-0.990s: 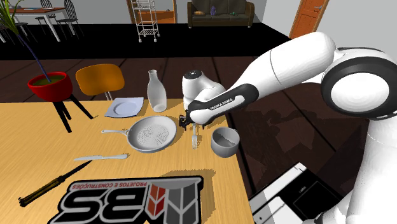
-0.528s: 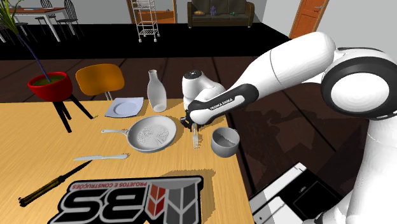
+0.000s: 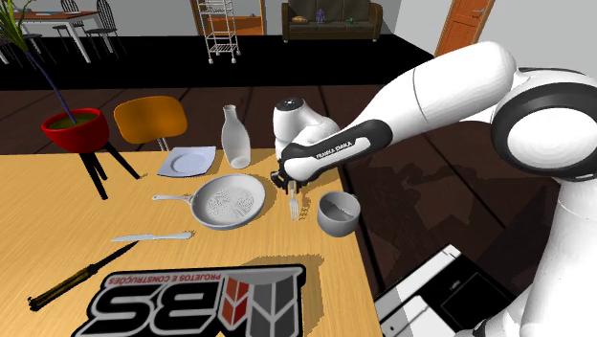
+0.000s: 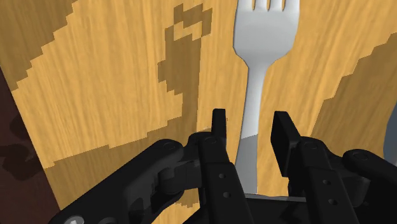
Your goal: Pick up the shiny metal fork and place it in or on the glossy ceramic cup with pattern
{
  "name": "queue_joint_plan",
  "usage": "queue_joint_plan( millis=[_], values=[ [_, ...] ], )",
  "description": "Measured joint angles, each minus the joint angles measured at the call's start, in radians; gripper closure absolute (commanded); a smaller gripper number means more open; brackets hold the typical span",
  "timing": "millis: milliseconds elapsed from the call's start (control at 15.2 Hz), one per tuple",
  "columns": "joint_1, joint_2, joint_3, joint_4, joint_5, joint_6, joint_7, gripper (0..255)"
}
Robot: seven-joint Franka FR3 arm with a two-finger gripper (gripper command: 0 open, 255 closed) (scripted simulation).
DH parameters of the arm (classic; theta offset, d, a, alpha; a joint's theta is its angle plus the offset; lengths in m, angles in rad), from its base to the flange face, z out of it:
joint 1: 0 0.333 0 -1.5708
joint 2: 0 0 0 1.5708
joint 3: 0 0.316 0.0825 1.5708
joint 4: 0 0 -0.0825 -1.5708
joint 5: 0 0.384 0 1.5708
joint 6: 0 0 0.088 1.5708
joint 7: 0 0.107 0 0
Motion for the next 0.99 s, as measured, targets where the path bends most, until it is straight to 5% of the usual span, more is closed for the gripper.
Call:
queue_joint_plan(
  millis=[990],
  values=[
    [-0.013,-0.098,0.022,0.077,0.059,-0.167,-0.052,255]
  ],
)
